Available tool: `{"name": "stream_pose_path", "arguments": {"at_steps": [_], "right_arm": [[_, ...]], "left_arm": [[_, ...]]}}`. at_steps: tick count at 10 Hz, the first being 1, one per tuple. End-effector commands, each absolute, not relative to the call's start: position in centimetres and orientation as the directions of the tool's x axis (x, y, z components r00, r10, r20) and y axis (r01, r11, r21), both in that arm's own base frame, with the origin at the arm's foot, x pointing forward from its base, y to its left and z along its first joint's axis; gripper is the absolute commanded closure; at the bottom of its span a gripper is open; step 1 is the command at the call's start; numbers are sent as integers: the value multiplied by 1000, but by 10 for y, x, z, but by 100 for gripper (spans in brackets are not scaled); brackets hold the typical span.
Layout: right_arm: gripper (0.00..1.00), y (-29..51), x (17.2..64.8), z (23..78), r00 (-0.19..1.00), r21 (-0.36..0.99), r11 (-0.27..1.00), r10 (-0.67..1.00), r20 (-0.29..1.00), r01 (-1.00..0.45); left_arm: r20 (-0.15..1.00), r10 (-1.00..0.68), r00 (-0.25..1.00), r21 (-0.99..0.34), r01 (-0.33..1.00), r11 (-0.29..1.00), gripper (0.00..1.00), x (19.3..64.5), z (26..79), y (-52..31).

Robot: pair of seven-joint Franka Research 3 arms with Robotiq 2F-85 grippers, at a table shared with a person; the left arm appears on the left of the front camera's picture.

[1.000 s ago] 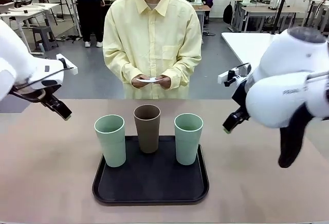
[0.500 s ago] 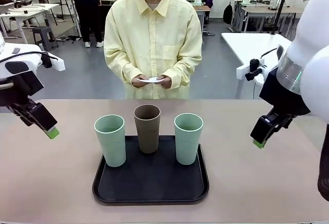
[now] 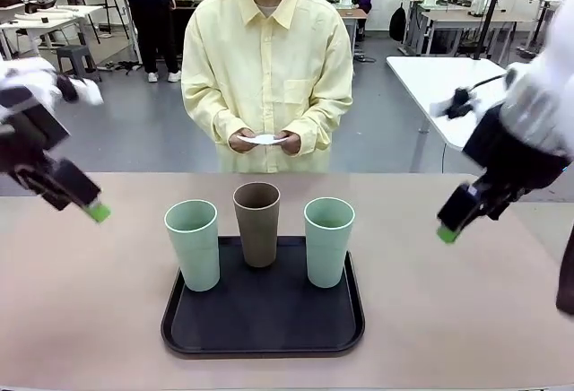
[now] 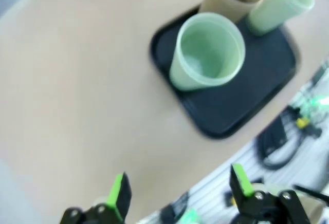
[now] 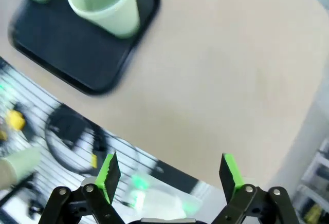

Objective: Place coasters on the table and set cups on them.
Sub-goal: Pick up one Reusable plastic cup and place it on a coaster set by the human.

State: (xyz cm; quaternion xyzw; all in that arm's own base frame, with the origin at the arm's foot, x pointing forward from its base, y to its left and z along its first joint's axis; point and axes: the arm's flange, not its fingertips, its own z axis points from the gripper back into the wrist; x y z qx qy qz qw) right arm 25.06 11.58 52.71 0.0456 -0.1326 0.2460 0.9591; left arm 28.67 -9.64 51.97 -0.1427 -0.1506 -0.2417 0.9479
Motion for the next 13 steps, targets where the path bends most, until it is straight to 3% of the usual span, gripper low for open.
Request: {"name": "stream_pose_path", "arguments": {"at_steps": [1,2,3,4,5,7,9,13], "right_arm": [[0,46,268,508,893,544,740,172,415,-395],[0,5,279,498,907,704,618,34,420,-349],[0,-29,286,480,908,834,453,-112,403,-315],[0,-44,284,467,921,874,378,-112,372,-307],[0,-50,276,467,944,886,374,-71,321,-273],[0,-61,260,470,941,876,372,-18,339,-308],[0,-74,248,467,955,873,405,-5,297,-270],[0,-82,234,465,968,860,465,-26,249,-209]], "left_arm": [[503,-227,834,-607,528,593,0,306,515,-41],[525,-140,839,-757,536,375,0,318,509,-13],[493,-77,867,-819,492,295,0,334,502,15],[442,-38,896,-864,437,252,0,338,489,26],[371,-43,928,-897,370,241,0,338,473,37],[280,-53,959,-937,285,204,0,332,459,64],[181,-102,978,-947,202,250,0,318,459,73],[124,-60,991,-933,137,334,0,301,479,69]]}}
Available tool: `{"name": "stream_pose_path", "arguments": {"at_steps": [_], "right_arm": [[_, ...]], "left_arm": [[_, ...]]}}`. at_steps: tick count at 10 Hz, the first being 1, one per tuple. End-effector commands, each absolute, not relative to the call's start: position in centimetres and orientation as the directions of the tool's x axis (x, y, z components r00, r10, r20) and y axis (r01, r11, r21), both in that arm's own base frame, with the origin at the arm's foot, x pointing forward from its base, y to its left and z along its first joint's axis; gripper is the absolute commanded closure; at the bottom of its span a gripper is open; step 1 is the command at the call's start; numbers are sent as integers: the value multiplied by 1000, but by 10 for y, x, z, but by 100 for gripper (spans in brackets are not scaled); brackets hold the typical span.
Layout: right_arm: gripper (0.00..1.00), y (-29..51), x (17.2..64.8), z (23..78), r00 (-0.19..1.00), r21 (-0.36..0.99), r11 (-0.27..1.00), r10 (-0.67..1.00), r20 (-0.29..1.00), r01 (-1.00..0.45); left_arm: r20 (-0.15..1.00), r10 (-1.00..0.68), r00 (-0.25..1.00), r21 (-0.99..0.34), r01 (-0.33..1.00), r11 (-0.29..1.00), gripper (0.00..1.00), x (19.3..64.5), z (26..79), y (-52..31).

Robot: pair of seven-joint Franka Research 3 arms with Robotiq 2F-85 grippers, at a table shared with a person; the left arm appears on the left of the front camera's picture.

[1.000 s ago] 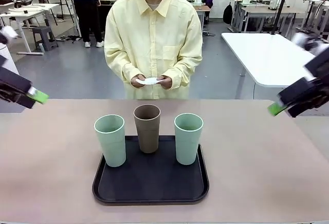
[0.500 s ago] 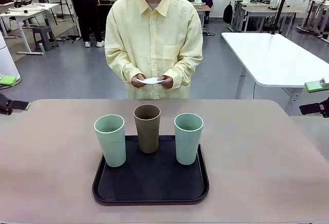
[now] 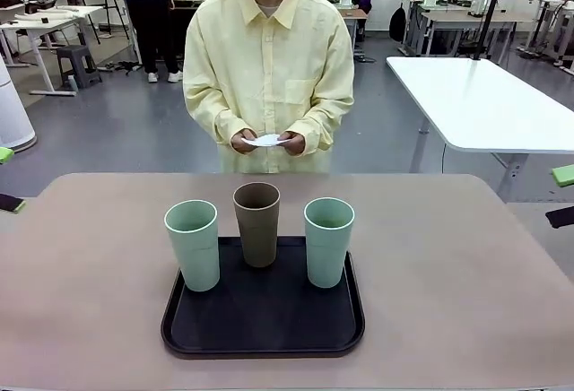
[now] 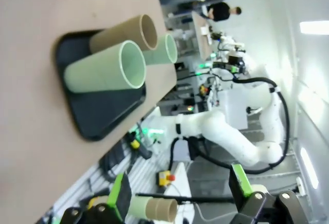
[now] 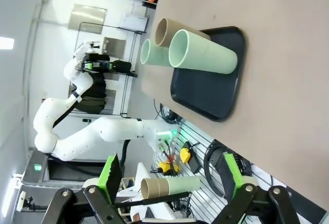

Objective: Place coasters on the table and set cups on them.
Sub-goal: Pick up one Reusable plastic cup and place it on a coaster set by the human.

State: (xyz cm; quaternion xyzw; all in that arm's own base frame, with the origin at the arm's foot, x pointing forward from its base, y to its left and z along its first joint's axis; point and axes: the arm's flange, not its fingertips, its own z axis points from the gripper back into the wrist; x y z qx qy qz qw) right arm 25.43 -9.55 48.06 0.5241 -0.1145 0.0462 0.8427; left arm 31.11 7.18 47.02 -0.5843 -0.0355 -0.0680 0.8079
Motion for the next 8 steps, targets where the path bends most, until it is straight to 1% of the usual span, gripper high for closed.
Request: {"name": "stream_pose_path", "arguments": {"at_steps": [1,2,3,8], "right_arm": [[0,-84,234,466,969,855,477,-28,247,-204],[0,-84,232,467,965,855,469,-21,260,-220],[0,-98,252,481,970,868,458,-49,237,-189],[0,-98,252,481,970,868,458,-49,237,-189]], "left_arm": [[122,-62,991,-931,136,338,0,302,478,68],[112,-69,991,-930,129,345,0,301,479,71],[136,-63,989,-934,149,323,0,308,477,70],[136,-63,989,-934,149,323,0,308,477,70]]}}
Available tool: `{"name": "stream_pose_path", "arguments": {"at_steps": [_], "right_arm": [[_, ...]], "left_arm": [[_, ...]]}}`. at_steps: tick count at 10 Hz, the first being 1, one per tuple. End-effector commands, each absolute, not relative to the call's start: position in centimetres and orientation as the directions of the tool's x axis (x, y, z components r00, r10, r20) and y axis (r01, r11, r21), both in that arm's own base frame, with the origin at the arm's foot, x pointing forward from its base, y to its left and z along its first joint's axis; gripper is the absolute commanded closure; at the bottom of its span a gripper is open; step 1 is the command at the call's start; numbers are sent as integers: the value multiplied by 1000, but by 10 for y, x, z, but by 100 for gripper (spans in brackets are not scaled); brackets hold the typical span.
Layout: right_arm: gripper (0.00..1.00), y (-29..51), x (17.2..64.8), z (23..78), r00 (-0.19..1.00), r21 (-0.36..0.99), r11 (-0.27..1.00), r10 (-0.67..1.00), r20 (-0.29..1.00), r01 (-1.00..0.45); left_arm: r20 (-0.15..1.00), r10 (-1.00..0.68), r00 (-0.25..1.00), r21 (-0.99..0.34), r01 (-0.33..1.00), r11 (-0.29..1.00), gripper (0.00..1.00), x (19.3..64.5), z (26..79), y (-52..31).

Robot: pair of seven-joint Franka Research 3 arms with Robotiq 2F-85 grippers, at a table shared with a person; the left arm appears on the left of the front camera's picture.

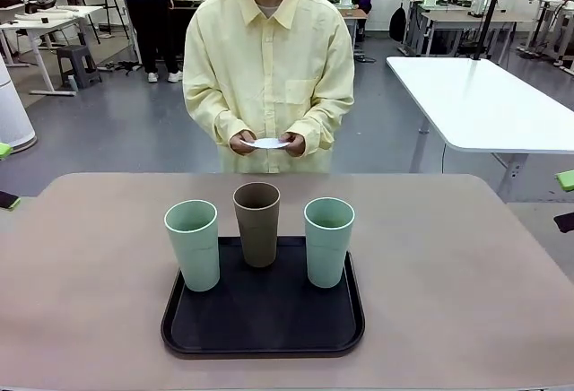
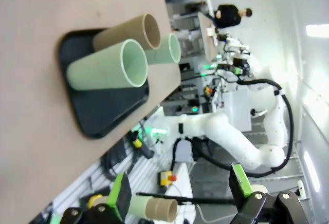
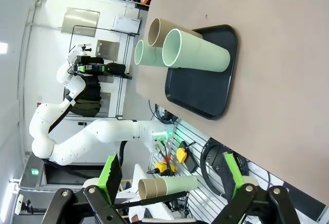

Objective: Place coasters on the table and set cups on them.
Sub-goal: Pick up one Reusable plastic cup and place it on a coaster set by the human.

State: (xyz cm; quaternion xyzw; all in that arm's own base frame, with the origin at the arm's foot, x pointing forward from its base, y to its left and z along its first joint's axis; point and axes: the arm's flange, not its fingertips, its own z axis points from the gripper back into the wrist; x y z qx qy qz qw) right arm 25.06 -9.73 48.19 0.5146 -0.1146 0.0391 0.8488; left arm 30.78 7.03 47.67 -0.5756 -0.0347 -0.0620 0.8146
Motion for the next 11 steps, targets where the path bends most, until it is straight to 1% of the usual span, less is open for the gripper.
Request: {"name": "stream_pose_path", "arguments": {"at_steps": [1,11], "right_arm": [[0,-98,252,481,970,868,458,-49,237,-189],[0,-98,252,481,970,868,458,-49,237,-189]], "left_arm": [[136,-63,989,-934,149,323,0,308,477,70],[136,-63,989,-934,149,323,0,308,477,70]]}}
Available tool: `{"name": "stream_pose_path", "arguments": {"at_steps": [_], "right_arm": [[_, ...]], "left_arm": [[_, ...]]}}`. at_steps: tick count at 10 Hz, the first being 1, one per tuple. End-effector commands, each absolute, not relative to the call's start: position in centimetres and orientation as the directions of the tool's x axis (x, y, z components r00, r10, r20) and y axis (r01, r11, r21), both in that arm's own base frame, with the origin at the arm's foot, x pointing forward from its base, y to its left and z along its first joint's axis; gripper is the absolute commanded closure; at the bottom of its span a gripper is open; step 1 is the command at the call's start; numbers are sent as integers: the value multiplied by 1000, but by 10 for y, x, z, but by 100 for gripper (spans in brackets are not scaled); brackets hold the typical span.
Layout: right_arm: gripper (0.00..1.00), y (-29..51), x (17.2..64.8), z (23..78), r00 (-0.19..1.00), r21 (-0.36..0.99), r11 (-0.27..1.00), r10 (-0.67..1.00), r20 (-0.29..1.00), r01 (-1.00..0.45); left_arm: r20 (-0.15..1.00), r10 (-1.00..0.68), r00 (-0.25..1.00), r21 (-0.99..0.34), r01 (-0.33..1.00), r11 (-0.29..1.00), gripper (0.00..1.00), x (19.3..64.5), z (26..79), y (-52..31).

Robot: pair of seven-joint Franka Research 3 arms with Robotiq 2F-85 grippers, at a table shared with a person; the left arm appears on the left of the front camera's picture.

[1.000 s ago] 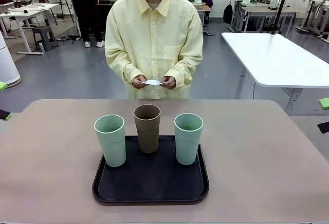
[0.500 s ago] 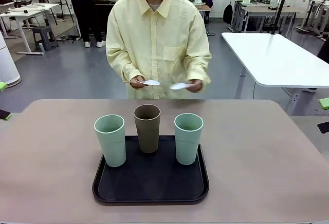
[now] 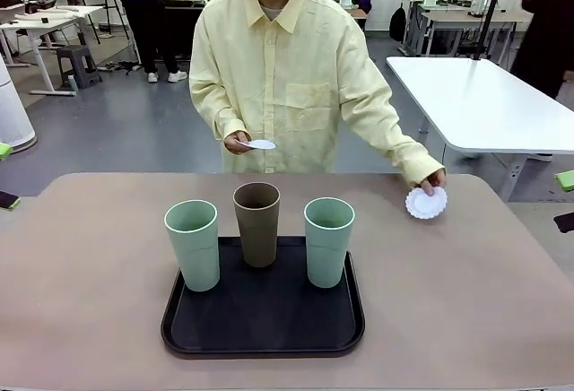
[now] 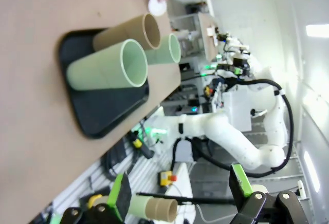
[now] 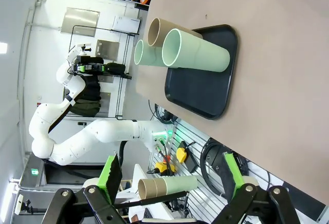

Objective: Place coasters on the table and set cups on them.
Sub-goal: Pick up one Reusable plastic cup and place it on a coaster set by the human.

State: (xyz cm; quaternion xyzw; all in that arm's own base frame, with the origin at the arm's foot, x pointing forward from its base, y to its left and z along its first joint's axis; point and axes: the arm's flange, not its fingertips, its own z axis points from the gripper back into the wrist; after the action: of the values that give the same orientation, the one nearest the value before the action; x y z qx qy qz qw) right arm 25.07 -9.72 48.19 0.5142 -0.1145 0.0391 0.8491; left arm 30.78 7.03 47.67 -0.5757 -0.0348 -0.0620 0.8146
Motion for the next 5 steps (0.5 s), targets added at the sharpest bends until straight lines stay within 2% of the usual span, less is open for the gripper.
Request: {"name": "stream_pose_path", "arguments": {"at_steps": [1,5], "right_arm": [[0,-98,252,481,970,868,458,-49,237,-189],[0,-98,252,481,970,868,458,-49,237,-189]], "left_arm": [[136,-63,989,-934,149,323,0,308,477,70],[136,-63,989,-934,149,323,0,308,477,70]]}}
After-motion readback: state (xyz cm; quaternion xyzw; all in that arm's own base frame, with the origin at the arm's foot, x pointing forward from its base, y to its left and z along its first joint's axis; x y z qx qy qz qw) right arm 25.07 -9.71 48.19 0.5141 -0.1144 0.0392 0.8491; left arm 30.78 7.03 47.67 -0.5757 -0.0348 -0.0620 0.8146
